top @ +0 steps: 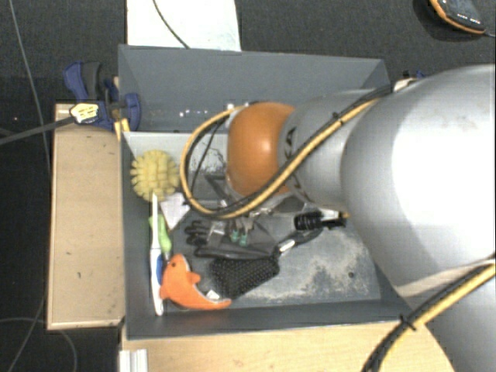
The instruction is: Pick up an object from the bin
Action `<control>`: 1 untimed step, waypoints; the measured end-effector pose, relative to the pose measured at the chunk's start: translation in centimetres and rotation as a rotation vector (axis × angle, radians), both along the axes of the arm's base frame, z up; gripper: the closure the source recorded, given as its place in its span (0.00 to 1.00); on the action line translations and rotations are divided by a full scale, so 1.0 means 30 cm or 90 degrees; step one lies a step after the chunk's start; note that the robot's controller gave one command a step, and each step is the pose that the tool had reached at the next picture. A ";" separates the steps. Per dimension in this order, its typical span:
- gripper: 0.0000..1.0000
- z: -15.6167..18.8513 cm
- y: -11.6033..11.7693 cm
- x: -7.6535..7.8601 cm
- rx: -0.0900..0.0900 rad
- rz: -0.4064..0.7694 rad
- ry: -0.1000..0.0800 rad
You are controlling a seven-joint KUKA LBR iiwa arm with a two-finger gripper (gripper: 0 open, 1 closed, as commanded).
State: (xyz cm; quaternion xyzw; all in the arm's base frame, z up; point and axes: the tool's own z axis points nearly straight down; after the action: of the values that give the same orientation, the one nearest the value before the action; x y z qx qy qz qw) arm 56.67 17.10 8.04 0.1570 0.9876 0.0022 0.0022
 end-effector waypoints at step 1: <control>0.00 -0.030 -0.030 -0.029 0.000 0.071 -0.001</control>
Offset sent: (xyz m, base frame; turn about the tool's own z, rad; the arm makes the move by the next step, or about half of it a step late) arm 0.0000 0.0000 0.0000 0.0000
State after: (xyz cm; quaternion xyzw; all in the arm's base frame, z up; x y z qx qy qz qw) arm 55.80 16.19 7.15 0.1018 0.9948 0.0022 0.0026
